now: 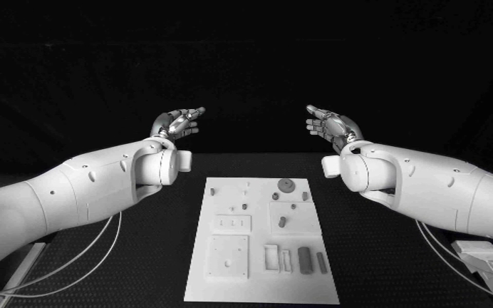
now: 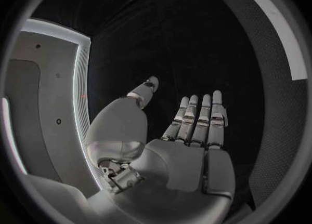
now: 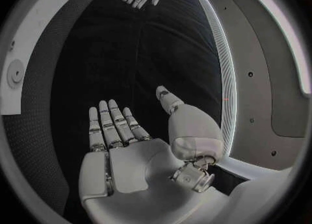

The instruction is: Assemble the parts on the task board

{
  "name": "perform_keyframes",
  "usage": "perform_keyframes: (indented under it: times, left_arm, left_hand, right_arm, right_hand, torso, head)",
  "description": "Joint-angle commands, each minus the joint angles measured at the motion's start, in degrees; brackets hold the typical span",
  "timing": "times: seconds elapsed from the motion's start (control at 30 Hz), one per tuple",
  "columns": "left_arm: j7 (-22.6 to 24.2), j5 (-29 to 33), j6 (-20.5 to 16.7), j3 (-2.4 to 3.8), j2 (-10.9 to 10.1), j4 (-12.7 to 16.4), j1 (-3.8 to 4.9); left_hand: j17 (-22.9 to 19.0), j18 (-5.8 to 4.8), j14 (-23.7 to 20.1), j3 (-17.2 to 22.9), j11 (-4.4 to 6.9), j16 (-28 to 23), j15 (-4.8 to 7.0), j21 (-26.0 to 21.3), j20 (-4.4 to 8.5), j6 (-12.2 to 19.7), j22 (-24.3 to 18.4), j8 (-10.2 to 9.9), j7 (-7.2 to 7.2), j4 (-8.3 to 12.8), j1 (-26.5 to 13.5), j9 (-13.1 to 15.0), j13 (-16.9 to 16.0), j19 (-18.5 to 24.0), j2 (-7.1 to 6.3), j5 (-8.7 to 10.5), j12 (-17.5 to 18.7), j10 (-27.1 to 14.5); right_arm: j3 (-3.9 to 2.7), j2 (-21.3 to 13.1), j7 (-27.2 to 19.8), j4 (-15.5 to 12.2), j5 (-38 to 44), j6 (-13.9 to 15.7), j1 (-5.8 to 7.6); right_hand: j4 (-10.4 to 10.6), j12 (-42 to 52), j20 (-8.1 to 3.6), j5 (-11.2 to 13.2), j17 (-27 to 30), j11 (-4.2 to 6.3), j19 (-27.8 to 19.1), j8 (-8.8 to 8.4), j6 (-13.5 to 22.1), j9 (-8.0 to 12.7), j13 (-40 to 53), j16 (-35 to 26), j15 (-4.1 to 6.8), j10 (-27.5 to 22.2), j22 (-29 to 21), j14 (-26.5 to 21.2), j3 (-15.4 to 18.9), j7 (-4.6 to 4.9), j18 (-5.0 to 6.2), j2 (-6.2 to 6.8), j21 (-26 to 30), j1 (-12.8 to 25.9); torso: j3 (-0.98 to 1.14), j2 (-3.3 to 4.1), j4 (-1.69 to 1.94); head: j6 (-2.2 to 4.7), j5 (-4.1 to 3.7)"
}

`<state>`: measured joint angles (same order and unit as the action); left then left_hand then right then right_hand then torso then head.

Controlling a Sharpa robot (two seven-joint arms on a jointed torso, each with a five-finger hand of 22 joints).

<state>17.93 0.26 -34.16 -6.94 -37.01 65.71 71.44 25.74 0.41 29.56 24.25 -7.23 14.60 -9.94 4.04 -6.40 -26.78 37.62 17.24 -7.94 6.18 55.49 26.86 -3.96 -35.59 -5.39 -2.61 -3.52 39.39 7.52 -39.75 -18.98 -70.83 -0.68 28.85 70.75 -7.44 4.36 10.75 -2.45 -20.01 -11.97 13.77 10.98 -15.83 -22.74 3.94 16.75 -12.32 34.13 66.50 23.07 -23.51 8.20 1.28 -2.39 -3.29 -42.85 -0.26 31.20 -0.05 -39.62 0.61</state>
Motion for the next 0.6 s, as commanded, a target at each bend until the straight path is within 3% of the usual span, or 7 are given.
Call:
perform_keyframes:
  times: [0.03, 0.17, 0.3, 0.4, 0.43, 0.5, 0.6]
  left_arm:
    - [-7.71, -0.11, 8.58, -0.81, 1.34, -4.04, 1.85]
    - [-9.95, -0.11, 10.77, -1.73, 2.42, -7.42, 3.43]
    - [-11.17, -0.11, 11.96, -2.23, 3.01, -9.26, 4.28]
    - [-11.28, -0.11, 12.07, -2.27, 3.06, -9.42, 4.36]
    - [-9.36, -3.34, 15.16, -3.03, 1.55, -7.38, 4.27]
    - [-9.09, -4.38, 15.35, -3.21, 0.75, -6.28, 4.28]
    - [-8.25, -6.46, 17.02, -3.23, -0.97, -3.61, 4.28]
  left_hand:
    - [0.23, -0.41, 0.37, 0.25, -0.04, 0.31, -0.03, 0.25, 0.03, -0.34, 0.27, 0.18, -0.09, -0.02, 0.44, 0.20, -0.07, -0.41, 0.08, -0.20, -0.39, 0.39]
    - [0.59, -0.39, 1.37, 0.25, -0.53, 1.02, -0.04, 0.58, 0.35, -0.87, 0.48, 0.54, -0.70, 0.07, 0.78, 0.40, -0.27, -1.05, 0.45, -0.21, -0.80, 1.40]
    - [1.52, 0.26, 5.25, 0.79, -1.88, 3.23, -0.17, 1.98, 1.50, -4.37, 1.06, 2.35, -2.63, 1.07, 2.30, 1.12, -1.18, -4.05, 1.32, -0.33, -2.89, 6.02]
    - [2.72, 1.27, 11.36, 1.90, -2.52, 6.28, 0.16, 3.70, 2.31, -7.49, 1.60, 3.53, -3.58, 3.29, 4.81, 1.34, -1.80, -8.04, 1.96, -0.40, -4.60, 10.20]
    - [3.83, 2.45, 16.37, 3.05, -2.89, 8.69, 0.67, 5.30, 2.94, -10.19, 2.24, 4.43, -4.19, 4.70, 6.48, 1.42, -2.39, -11.41, 2.54, -0.83, -6.27, 13.91]
    - [4.78, 3.17, 20.08, 4.58, -2.46, 10.31, 1.91, 6.63, 3.74, -12.64, 2.77, 4.95, -4.34, 5.99, 7.84, 1.22, -2.91, -14.37, 3.06, -0.84, -7.68, 17.42]
    - [7.23, 4.22, 26.85, 5.85, -0.42, 13.75, 4.80, 9.63, 5.63, -16.93, 4.18, 6.06, -3.25, 8.06, 9.24, 1.02, -3.97, -20.35, 3.48, -0.84, -9.74, 22.77]
  right_arm:
    - [1.01, 0.98, 7.54, 3.77, -0.13, -13.57, 1.87]
    - [2.19, 1.79, 9.96, 6.91, -0.20, -17.58, 3.59]
    - [2.93, 2.31, 11.49, 8.91, -0.24, -20.12, 4.68]
    - [3.09, 2.42, 11.83, 9.35, -0.25, -20.68, 4.92]
    - [3.09, 3.51, 10.81, 13.19, 33.87, -15.26, 4.54]
    - [3.09, 3.59, 11.42, 13.33, 37.97, -15.08, 4.49]
    - [3.08, 3.26, 12.61, 12.84, 46.14, -15.17, 4.49]
  right_hand:
    - [-2.44, 0.90, 0.70, -0.39, -1.24, -0.69, 3.21, 1.92, -2.28, -2.37, 0.35, 1.93, -0.77, 2.45, 7.79, 2.55, -0.91, 5.22, 0.88, 0.16, -1.00, -3.62]
    - [-5.76, 2.49, 0.60, -0.41, -1.99, -1.07, 6.84, 5.29, -7.20, -6.36, 0.89, 3.77, -1.62, 5.59, 9.63, 5.85, -1.73, 5.89, 1.82, 0.79, -2.07, -6.62]
    - [-9.21, 4.57, -0.19, -0.45, -2.88, -1.15, 11.66, 7.54, -11.44, -6.95, 1.57, 6.14, -2.16, 10.03, 9.48, 10.71, -3.10, 6.12, 3.63, 1.43, -3.50, -10.17]
    - [-9.33, 6.24, -0.66, -0.48, -3.72, -0.61, 15.76, 9.16, -15.16, -7.23, 2.12, 8.17, -0.69, 13.91, 9.28, 15.04, -4.26, 5.73, 5.05, 2.53, -4.63, -13.86]
    - [-9.42, 7.25, -0.96, -0.47, -4.29, -0.19, 18.04, 10.11, -17.40, -7.41, 2.48, 9.43, 0.31, 16.25, 9.21, 17.70, -4.93, 5.38, 5.86, 3.17, -5.29, -16.08]
    - [-9.19, 7.92, -1.11, -0.43, -4.90, 0.54, 21.26, 10.96, -19.87, -7.48, 2.63, 10.66, 1.59, 18.40, 8.94, 20.69, -6.09, 4.68, 6.81, 4.14, -6.07, -18.16]
    - [-9.31, 9.21, -1.64, -0.54, -6.25, 1.91, 26.63, 12.22, -23.47, -7.69, 3.04, 13.26, 4.19, 22.01, 8.99, 26.24, -7.56, 3.71, 8.47, 4.86, -7.89, -19.95]
  torso:
    - [0.00, 0.00, 0.00]
    - [0.00, 0.00, 0.00]
    - [0.00, 0.00, 0.00]
    - [0.00, 0.00, 0.00]
    - [-0.07, -0.09, -0.05]
    - [-0.02, -0.09, -0.05]
    - [0.08, 0.06, -0.12]
  head:
    - [-0.02, 0.00]
    - [-0.02, 0.00]
    - [-0.02, 0.00]
    - [-0.02, 0.00]
    - [0.54, 0.05]
    - [0.43, 0.06]
    - [0.65, 0.10]
